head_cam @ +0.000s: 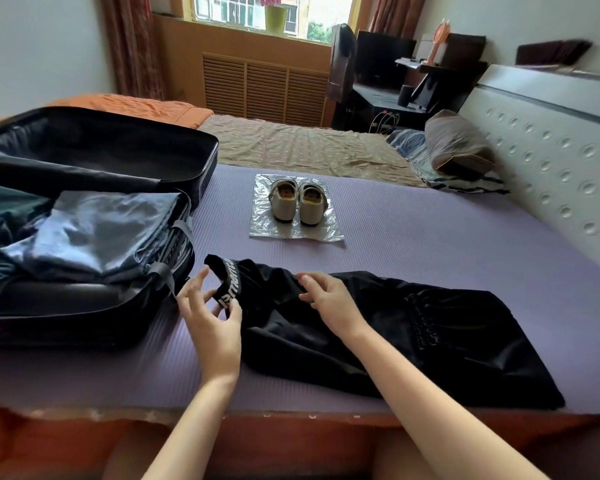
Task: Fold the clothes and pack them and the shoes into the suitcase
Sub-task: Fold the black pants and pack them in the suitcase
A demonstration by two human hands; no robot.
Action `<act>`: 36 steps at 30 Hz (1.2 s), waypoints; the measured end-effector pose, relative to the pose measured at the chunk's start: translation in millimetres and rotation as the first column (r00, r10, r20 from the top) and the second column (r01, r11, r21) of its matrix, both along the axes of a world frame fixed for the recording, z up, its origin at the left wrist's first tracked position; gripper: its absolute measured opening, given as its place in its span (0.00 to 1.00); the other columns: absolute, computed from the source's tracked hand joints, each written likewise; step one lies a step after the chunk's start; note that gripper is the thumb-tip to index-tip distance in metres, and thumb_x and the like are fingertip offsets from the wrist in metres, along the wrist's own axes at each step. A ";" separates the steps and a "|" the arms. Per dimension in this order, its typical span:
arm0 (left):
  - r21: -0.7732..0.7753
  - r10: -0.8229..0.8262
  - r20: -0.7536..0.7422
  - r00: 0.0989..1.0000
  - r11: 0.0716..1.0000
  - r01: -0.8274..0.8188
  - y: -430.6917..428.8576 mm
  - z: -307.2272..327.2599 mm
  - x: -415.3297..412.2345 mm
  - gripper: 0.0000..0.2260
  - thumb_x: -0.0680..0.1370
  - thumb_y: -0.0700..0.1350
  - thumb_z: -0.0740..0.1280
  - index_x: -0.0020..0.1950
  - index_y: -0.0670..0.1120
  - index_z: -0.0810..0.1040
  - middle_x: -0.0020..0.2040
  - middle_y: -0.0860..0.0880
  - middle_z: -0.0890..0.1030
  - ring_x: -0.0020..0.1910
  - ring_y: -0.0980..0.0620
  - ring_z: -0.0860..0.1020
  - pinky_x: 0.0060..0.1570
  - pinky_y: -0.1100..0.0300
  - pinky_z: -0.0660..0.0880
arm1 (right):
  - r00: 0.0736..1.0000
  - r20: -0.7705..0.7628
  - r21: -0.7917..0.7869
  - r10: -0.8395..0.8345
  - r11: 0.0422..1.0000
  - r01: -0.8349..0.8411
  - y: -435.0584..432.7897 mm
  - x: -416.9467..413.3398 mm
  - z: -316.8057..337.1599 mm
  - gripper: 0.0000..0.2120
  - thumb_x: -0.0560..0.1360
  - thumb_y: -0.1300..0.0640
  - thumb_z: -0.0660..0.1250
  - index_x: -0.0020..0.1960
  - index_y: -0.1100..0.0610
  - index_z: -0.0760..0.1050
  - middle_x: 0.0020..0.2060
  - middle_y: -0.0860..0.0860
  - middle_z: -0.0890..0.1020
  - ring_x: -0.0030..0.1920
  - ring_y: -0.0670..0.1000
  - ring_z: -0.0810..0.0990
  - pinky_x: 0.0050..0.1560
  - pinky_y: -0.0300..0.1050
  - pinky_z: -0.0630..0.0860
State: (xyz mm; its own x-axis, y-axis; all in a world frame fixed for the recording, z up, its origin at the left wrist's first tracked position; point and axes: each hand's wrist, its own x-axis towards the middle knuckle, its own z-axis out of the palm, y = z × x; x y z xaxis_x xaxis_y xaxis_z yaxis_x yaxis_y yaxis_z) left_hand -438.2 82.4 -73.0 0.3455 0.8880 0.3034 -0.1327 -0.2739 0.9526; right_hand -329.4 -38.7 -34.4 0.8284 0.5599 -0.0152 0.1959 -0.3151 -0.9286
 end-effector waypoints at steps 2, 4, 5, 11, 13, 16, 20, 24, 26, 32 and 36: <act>0.037 -0.032 0.041 0.999 0.999 0.030 -9.5 0.4 1.0 0.31 0.71 0.27 0.67 0.70 0.47 0.65 0.66 0.47 0.62 0.53 0.62 0.74 0.48 0.69 0.76 | 0.997 -0.077 -0.061 0.020 0.998 -0.025 11.1 8.7 17.1 0.15 0.80 0.50 0.59 0.61 0.57 0.75 0.53 0.50 0.80 0.48 0.51 0.82 0.48 0.46 0.76; 0.068 -0.091 0.053 0.994 0.994 0.088 -17.4 0.5 0.3 0.35 0.70 0.26 0.68 0.72 0.48 0.61 0.67 0.50 0.60 0.55 0.59 0.75 0.50 0.69 0.76 | 0.989 -0.135 -0.122 0.051 0.990 -0.068 25.6 15.2 32.6 0.19 0.79 0.46 0.60 0.63 0.57 0.73 0.53 0.54 0.80 0.46 0.54 0.82 0.41 0.46 0.78; 0.080 -0.124 0.053 0.991 0.990 0.120 -21.7 0.8 0.1 0.37 0.70 0.27 0.69 0.73 0.48 0.60 0.68 0.51 0.59 0.56 0.58 0.75 0.51 0.68 0.76 | 0.989 -0.137 -0.154 0.059 0.985 -0.080 33.0 18.0 39.8 0.21 0.78 0.44 0.61 0.63 0.58 0.72 0.52 0.55 0.80 0.45 0.55 0.83 0.39 0.46 0.78; -0.099 -0.293 0.104 0.951 0.948 0.303 -51.8 -0.4 1.3 0.32 0.71 0.34 0.72 0.67 0.57 0.63 0.62 0.48 0.71 0.57 0.53 0.79 0.53 0.66 0.76 | 0.972 0.130 -0.490 0.194 0.865 -0.107 66.0 27.8 48.5 0.25 0.65 0.34 0.70 0.39 0.57 0.76 0.35 0.52 0.80 0.39 0.52 0.83 0.38 0.50 0.81; -0.224 -0.332 0.158 0.930 0.905 0.362 -57.6 -2.7 3.3 0.27 0.72 0.34 0.71 0.62 0.56 0.66 0.55 0.46 0.78 0.54 0.51 0.80 0.57 0.61 0.76 | 0.954 0.218 -0.617 0.207 0.787 -0.030 66.9 30.7 41.0 0.24 0.62 0.37 0.74 0.41 0.57 0.75 0.38 0.51 0.82 0.42 0.53 0.82 0.41 0.50 0.80; -0.182 -0.396 0.090 0.914 0.896 0.406 -62.8 -7.4 5.4 0.22 0.71 0.34 0.72 0.59 0.52 0.70 0.54 0.47 0.79 0.54 0.53 0.80 0.59 0.56 0.76 | 0.941 0.302 -0.633 0.150 0.770 0.080 54.4 38.3 24.5 0.15 0.66 0.50 0.74 0.44 0.57 0.73 0.44 0.53 0.80 0.48 0.55 0.81 0.40 0.45 0.73; 0.121 -0.347 -0.125 0.930 0.925 0.361 -61.2 -13.3 8.6 0.27 0.68 0.41 0.76 0.63 0.52 0.70 0.61 0.55 0.73 0.62 0.58 0.72 0.63 0.65 0.68 | 0.983 0.182 -0.393 -0.008 0.916 0.080 16.0 52.2 13.1 0.06 0.71 0.58 0.71 0.45 0.58 0.76 0.44 0.55 0.82 0.49 0.55 0.81 0.48 0.48 0.75; 0.282 -0.289 -0.411 0.864 0.861 0.423 -54.6 -22.3 18.0 0.38 0.65 0.58 0.74 0.72 0.54 0.64 0.72 0.54 0.64 0.71 0.55 0.63 0.69 0.54 0.61 | 0.981 0.103 -0.173 -0.164 0.968 0.181 -37.8 68.3 19.2 0.07 0.73 0.62 0.68 0.51 0.59 0.74 0.44 0.52 0.80 0.47 0.50 0.78 0.48 0.42 0.69; 0.255 -0.425 -0.448 0.787 0.783 0.568 -61.4 -23.7 23.7 0.40 0.67 0.56 0.74 0.74 0.56 0.59 0.74 0.53 0.63 0.75 0.53 0.56 0.71 0.54 0.58 | 0.961 0.078 -0.147 -0.266 0.950 0.275 -63.6 80.6 18.1 0.14 0.74 0.61 0.68 0.57 0.61 0.70 0.49 0.53 0.79 0.51 0.51 0.78 0.50 0.41 0.68; 0.402 -0.397 -0.666 0.632 0.523 0.752 -104.7 -39.6 37.3 0.39 0.67 0.33 0.70 0.73 0.56 0.62 0.74 0.56 0.62 0.75 0.57 0.57 0.74 0.55 0.54 | 0.907 0.185 -0.370 -0.378 0.828 0.421 -117.2 84.1 -13.6 0.30 0.77 0.65 0.63 0.74 0.65 0.52 0.62 0.59 0.70 0.59 0.55 0.73 0.50 0.38 0.65; 0.368 -0.252 -0.842 0.477 0.378 0.849 -111.9 -52.0 34.4 0.31 0.62 0.39 0.63 0.66 0.55 0.74 0.65 0.55 0.75 0.67 0.57 0.71 0.71 0.53 0.50 | 0.890 0.358 -0.490 -0.282 0.755 0.436 -128.2 79.8 -40.7 0.30 0.78 0.63 0.61 0.75 0.63 0.52 0.69 0.61 0.61 0.62 0.57 0.72 0.57 0.42 0.70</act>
State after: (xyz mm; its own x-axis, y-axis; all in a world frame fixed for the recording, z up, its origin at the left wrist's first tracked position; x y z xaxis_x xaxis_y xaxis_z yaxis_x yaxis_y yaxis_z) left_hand -403.8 -29.5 -125.0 0.9876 -0.0216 0.1558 -0.0811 -0.9188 0.3863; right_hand -249.6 -166.9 -75.2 0.9836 0.1798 0.0101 0.1594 -0.8429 -0.5140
